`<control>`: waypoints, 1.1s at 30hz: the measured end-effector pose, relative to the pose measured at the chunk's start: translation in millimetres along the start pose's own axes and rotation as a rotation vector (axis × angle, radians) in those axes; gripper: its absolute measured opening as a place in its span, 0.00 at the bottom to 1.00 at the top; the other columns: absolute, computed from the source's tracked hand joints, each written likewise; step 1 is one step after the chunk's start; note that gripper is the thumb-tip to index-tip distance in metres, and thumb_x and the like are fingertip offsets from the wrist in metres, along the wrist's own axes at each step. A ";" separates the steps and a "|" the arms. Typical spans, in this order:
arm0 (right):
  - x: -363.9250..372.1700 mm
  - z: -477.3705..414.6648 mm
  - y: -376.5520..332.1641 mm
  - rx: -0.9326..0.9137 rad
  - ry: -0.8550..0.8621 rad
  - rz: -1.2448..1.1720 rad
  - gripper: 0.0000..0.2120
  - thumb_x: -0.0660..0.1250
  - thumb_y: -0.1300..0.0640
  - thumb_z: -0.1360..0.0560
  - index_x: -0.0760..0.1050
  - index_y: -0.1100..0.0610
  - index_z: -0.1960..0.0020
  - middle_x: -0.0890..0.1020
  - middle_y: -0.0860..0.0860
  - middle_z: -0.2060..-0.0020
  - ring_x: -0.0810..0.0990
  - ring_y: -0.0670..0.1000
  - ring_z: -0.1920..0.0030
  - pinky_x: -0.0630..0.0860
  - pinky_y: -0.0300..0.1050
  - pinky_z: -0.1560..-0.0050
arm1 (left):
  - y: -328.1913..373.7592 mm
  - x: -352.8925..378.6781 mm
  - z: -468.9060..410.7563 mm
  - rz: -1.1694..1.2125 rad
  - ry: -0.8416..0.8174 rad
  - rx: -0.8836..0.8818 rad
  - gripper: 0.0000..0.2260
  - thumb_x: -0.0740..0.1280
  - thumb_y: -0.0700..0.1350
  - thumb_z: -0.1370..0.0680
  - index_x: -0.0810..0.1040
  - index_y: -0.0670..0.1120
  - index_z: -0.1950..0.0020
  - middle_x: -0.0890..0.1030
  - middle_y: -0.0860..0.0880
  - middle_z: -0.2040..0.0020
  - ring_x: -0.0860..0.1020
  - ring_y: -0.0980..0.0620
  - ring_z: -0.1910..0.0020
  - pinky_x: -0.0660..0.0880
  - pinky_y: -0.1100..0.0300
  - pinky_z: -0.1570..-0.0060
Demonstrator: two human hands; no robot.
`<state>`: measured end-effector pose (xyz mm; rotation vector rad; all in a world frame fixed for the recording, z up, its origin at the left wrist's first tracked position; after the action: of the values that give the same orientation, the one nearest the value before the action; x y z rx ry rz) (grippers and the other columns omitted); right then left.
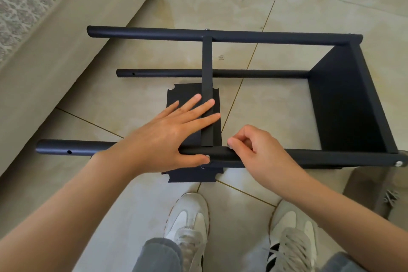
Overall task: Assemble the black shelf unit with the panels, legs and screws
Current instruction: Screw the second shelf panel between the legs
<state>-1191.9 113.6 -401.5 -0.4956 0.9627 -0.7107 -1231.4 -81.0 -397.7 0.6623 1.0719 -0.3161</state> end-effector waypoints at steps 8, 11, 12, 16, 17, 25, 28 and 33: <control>-22.3 -15.3 -2.6 0.089 -0.258 0.054 0.10 0.64 0.45 0.22 0.78 0.49 0.55 0.83 0.48 0.58 0.80 0.50 0.54 0.76 0.47 0.50 | 0.0 4.7 2.5 0.188 0.128 0.088 0.32 0.70 0.62 0.26 0.68 0.56 0.24 0.53 0.60 0.19 0.43 0.66 0.22 0.49 0.67 0.26; -29.7 -31.9 -2.2 0.096 -0.332 0.071 0.10 0.67 0.44 0.23 0.80 0.49 0.55 0.83 0.46 0.59 0.80 0.46 0.54 0.75 0.44 0.49 | 0.7 6.4 3.0 0.208 0.127 0.083 0.30 0.70 0.62 0.26 0.68 0.58 0.26 0.53 0.61 0.20 0.44 0.67 0.22 0.51 0.69 0.29; -29.6 -36.8 -1.2 0.097 -0.361 0.043 0.09 0.67 0.45 0.23 0.81 0.49 0.55 0.84 0.46 0.59 0.81 0.47 0.54 0.76 0.44 0.48 | 0.4 6.5 2.9 0.212 0.127 0.082 0.30 0.69 0.62 0.26 0.68 0.58 0.26 0.53 0.61 0.20 0.45 0.66 0.22 0.53 0.67 0.28; -22.7 -56.5 5.0 0.184 -0.539 -0.140 0.09 0.66 0.51 0.22 0.81 0.56 0.49 0.86 0.50 0.58 0.83 0.46 0.59 0.79 0.39 0.55 | 0.7 9.9 5.6 0.219 0.132 0.078 0.31 0.67 0.65 0.27 0.68 0.59 0.26 0.53 0.63 0.20 0.45 0.66 0.22 0.57 0.65 0.29; -20.5 -61.5 6.2 0.206 -0.577 -0.175 0.09 0.67 0.53 0.22 0.80 0.58 0.48 0.87 0.51 0.58 0.82 0.46 0.61 0.78 0.38 0.57 | 1.6 11.1 7.0 0.220 0.137 0.079 0.31 0.67 0.65 0.28 0.68 0.59 0.26 0.54 0.63 0.20 0.46 0.66 0.22 0.57 0.66 0.30; 3.0 -77.0 4.5 0.248 -0.754 -0.414 0.06 0.65 0.63 0.21 0.80 0.61 0.48 0.85 0.53 0.58 0.79 0.46 0.63 0.77 0.39 0.54 | 1.5 16.2 13.9 0.204 0.182 0.104 0.32 0.66 0.66 0.27 0.69 0.57 0.25 0.57 0.60 0.20 0.50 0.62 0.21 0.59 0.61 0.29; 6.2 -78.6 5.3 0.227 -0.787 -0.437 0.06 0.66 0.62 0.21 0.80 0.59 0.48 0.86 0.53 0.55 0.81 0.47 0.60 0.78 0.40 0.51 | -1.2 19.0 17.2 0.195 0.189 0.110 0.31 0.65 0.66 0.27 0.69 0.57 0.25 0.57 0.60 0.20 0.51 0.60 0.20 0.59 0.62 0.29; 11.1 -79.3 8.7 0.242 -0.819 -0.473 0.05 0.66 0.61 0.22 0.81 0.58 0.50 0.86 0.53 0.55 0.83 0.46 0.60 0.79 0.38 0.54 | -2.8 20.5 17.9 0.183 0.205 0.115 0.31 0.65 0.67 0.27 0.69 0.57 0.25 0.57 0.60 0.20 0.51 0.60 0.20 0.61 0.60 0.29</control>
<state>-1253.7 105.7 -452.5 -0.7280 -0.0186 -0.9216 -1210.8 -93.0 -411.3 0.9041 1.1840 -0.1537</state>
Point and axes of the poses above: each hand's wrist, its own z-axis away from the middle knuckle, its own x-axis out of the palm, y = z × x, the point moved 2 cm from there along -z, towards the middle knuckle
